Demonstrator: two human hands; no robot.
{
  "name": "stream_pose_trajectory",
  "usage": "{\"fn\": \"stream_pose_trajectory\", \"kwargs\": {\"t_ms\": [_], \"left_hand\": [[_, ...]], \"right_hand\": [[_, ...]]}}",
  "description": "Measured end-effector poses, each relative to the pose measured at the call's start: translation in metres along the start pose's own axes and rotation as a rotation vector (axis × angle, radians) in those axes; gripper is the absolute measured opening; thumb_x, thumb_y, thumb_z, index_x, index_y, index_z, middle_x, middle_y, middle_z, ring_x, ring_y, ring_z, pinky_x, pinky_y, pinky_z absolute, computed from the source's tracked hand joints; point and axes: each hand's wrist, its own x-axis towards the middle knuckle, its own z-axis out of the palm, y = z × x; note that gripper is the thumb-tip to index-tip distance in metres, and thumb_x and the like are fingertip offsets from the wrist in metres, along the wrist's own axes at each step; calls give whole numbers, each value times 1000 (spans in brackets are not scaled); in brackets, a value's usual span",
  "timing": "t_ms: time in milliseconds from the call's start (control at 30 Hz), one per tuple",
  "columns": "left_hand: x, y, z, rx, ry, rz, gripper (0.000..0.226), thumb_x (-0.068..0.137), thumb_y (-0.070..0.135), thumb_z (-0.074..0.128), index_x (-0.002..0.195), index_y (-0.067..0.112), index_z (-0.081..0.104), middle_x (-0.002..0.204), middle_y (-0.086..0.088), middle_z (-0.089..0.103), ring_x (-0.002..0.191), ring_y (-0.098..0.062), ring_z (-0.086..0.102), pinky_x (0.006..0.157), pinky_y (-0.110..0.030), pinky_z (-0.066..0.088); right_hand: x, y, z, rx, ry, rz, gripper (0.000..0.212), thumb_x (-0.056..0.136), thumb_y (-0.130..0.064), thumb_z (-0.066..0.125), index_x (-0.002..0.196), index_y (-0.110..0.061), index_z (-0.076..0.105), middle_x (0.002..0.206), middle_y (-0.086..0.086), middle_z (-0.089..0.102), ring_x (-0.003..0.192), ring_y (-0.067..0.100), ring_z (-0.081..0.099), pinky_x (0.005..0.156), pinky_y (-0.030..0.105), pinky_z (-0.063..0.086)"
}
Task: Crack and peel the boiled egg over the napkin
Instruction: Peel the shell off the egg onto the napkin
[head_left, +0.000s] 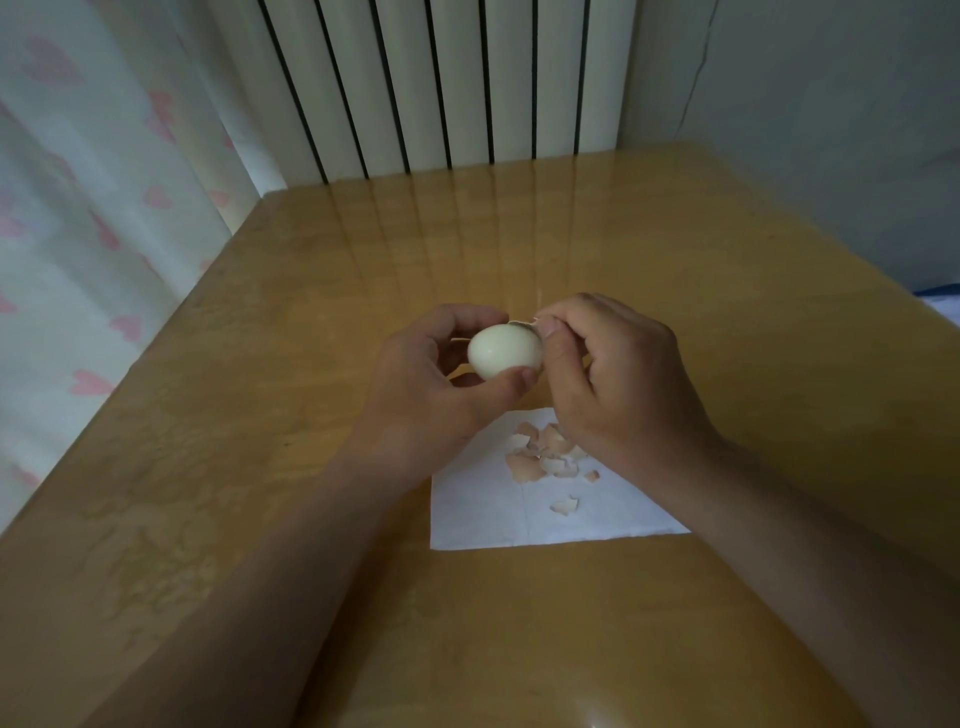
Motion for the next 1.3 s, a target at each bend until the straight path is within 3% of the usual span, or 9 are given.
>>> {"fn": "stream_pose_trajectory", "kwargs": {"t_ms": [233, 400, 567, 700, 800, 900, 967, 1133, 1300], "left_hand": [[-1, -1, -2, -31, -62, 30, 44, 74, 3, 84, 112, 18, 67, 110, -2, 72, 104, -13, 70, 81, -24, 57], [-1, 0, -4, -85, -75, 25, 45, 73, 0, 84, 110, 18, 68, 110, -1, 73, 101, -12, 70, 78, -21, 55], [3, 0, -7, -180, -21, 7, 43, 68, 11, 82, 108, 20, 69, 109, -2, 73, 98, -15, 71, 79, -24, 55], [6, -3, -9, -289, 7, -26, 44, 64, 9, 84, 104, 21, 69, 101, 3, 72, 96, -17, 68, 86, -33, 56], [6, -4, -10, -303, -2, -41, 44, 64, 8, 83, 103, 23, 70, 97, 7, 72, 95, -18, 68, 90, -37, 57], [6, -4, -9, -305, -17, -49, 42, 66, 6, 80, 104, 22, 70, 98, 6, 73, 94, -16, 70, 85, -34, 57], [6, -4, -8, -298, -29, -51, 45, 64, 7, 82, 105, 21, 70, 97, 6, 73, 91, -13, 70, 80, -29, 56], [6, -5, -10, -292, -77, -59, 56, 62, 9, 84, 114, 18, 66, 102, 3, 75, 94, -17, 73, 85, -33, 57], [6, -7, -10, -286, -155, -90, 66, 58, 19, 85, 120, 17, 64, 107, -4, 75, 97, -22, 73, 85, -37, 57]], "right_hand": [[3, 3, -5, 0, 4, 56, 18, 96, -8, 51, 88, -4, 67, 74, -1, 62, 61, 8, 51, 55, 12, 37], [7, 6, -16, -1, 6, 112, 18, 96, -6, 54, 86, -3, 68, 68, -6, 59, 58, -5, 49, 53, 7, 37], [8, 9, -29, 106, -353, 56, 14, 88, -9, 66, 83, -12, 79, 68, -2, 69, 60, 13, 60, 51, 19, 45], [5, 6, -27, 159, -541, 59, 23, 80, -11, 60, 81, -20, 82, 71, -8, 68, 63, 8, 63, 52, 13, 43], [4, 6, -27, 192, -595, 70, 23, 78, -25, 58, 80, -24, 82, 75, -9, 68, 67, 9, 65, 55, 18, 48], [5, 9, -29, 205, -606, 104, 8, 80, -24, 76, 73, -22, 78, 72, -11, 65, 65, 11, 63, 56, 18, 44], [6, 10, -30, 213, -593, 107, 16, 78, -28, 81, 67, -20, 75, 67, -9, 62, 61, 11, 59, 54, 17, 42], [8, 10, -31, 234, -430, 91, 30, 84, -33, 75, 62, -16, 65, 58, -5, 57, 53, 11, 53, 48, 18, 39], [11, 9, -33, 397, -340, 197, 8, 85, -24, 68, 81, -18, 64, 73, -3, 65, 64, 11, 60, 50, 16, 46]]}}
